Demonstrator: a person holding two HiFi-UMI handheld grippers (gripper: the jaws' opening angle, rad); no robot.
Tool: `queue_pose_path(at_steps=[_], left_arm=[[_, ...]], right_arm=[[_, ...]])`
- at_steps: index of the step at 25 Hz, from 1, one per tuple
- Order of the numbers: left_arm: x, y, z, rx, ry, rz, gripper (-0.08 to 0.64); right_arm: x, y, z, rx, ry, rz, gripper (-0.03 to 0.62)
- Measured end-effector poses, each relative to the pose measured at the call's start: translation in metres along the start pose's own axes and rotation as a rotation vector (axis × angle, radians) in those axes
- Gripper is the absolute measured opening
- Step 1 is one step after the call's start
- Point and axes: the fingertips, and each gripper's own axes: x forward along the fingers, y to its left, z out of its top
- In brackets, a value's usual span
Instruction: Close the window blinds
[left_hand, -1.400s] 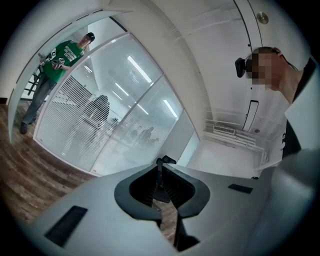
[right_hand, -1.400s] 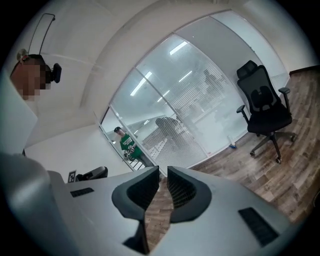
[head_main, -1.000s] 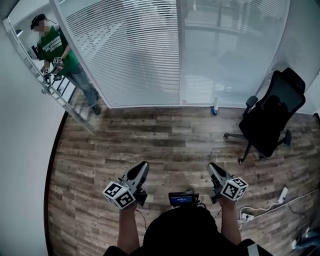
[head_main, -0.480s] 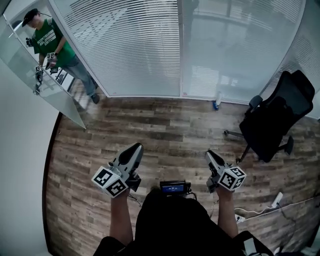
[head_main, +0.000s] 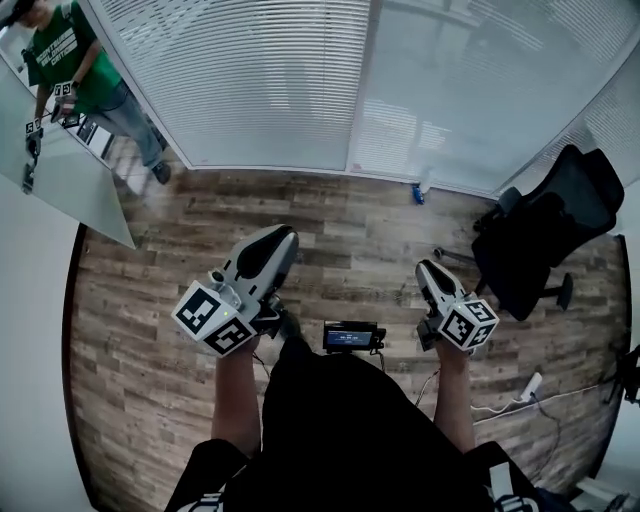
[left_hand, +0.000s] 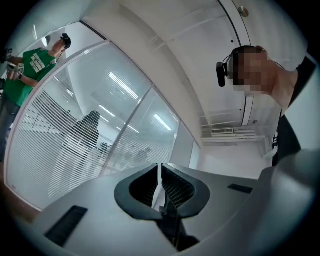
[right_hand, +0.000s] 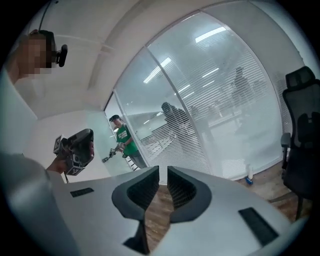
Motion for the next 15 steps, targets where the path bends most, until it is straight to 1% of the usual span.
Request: queue_pose_path(at_steps=[4,7,12,15], left_arm=[[0.016,0.047,0.042,-0.006,-0.039,-0.057,0.018],[0.027,0.077,0.075,0.005,-0.068,-0.104,0.018],[0.041,0.116,0.124,0.024,-0.136,-0.16,0.018],[0.05,0.133,0.149,0.04,-0.17,-0.178,0.018]], right_arm=[[0.066,0.014,0.051,-0.078,-0.021,-0.016,0.04],[0.115,0.027,0.086,-0.111,-0.052,-0.018,0.04],[0.169,0.039,0.112,-0.154,-0.046,-0.027,0.04],[0.193,0.041,0.129,-0.177,-0.05,-0.03,0.04]])
